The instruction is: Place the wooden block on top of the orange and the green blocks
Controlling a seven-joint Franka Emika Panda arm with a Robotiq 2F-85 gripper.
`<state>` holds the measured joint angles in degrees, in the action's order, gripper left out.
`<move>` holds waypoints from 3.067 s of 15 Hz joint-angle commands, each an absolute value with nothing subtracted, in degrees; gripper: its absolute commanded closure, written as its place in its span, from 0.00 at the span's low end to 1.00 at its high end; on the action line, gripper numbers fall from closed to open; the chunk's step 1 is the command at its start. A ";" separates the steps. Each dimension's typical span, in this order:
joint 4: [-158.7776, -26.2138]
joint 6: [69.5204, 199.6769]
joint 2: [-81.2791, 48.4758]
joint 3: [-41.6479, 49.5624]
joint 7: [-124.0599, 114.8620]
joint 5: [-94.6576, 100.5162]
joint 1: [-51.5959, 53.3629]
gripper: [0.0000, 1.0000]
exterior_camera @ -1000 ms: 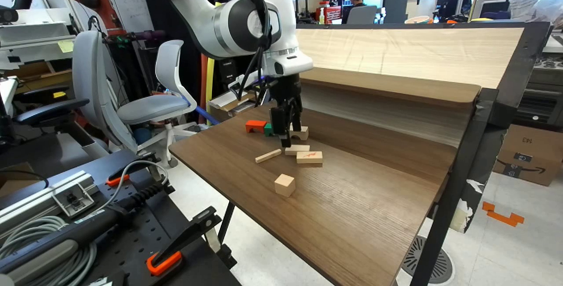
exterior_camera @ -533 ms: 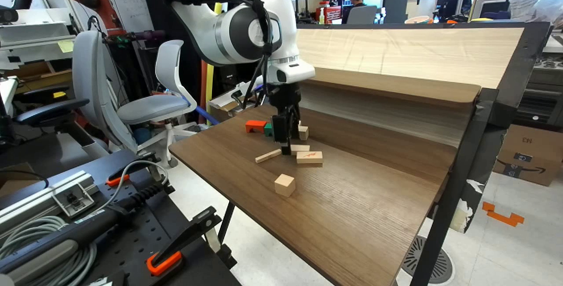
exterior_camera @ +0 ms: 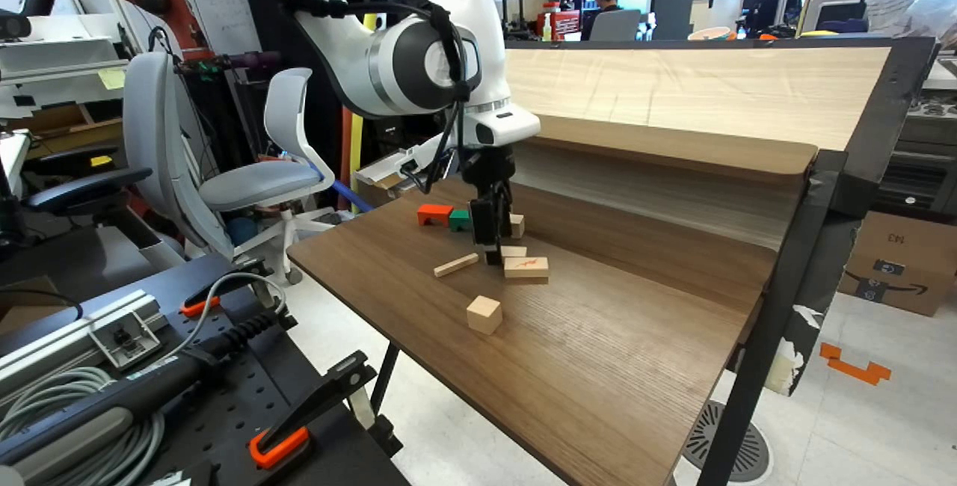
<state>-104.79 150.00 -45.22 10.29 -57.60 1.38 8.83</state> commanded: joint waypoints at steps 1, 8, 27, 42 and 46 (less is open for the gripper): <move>-102.47 152.27 -47.28 9.07 -55.26 -0.95 7.23 0.00; -100.94 151.48 -48.34 9.14 -54.74 -3.72 7.03 0.51; -107.84 150.32 -38.60 5.04 -53.28 -7.51 8.07 0.92; -107.08 150.80 -38.82 2.27 -57.97 -9.75 11.00 0.92; -106.40 150.91 -39.98 2.60 -59.22 -9.37 11.45 0.92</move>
